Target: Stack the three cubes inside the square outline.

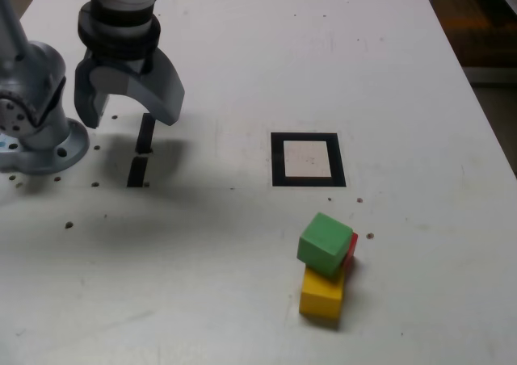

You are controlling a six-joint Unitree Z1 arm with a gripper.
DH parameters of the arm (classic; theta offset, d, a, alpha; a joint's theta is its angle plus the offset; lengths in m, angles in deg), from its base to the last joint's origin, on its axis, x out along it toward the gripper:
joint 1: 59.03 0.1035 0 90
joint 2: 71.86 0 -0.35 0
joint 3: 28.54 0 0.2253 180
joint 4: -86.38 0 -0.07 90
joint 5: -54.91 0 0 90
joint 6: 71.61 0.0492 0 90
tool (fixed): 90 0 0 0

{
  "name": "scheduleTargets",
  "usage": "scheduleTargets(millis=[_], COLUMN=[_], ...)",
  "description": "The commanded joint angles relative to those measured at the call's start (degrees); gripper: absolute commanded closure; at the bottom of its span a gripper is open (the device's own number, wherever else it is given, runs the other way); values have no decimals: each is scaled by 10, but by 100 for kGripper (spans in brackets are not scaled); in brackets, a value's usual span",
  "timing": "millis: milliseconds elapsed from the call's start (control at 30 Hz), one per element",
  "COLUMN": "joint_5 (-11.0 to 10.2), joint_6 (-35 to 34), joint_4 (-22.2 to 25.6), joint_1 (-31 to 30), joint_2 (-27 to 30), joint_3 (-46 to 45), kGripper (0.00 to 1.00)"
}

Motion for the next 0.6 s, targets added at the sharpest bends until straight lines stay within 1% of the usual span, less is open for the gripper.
scheduleTargets(millis=[0,200,433,500,567], joint_5=[2,3,0,-1,-2], joint_6=[3,8,9,10,10], joint_4=[2,3,7,18,42], joint_1=[1,2,2,2,2], joint_2=[0,4,10,13,18], joint_3=[2,0,3,13,34], kGripper=[0,0,0,0,0])
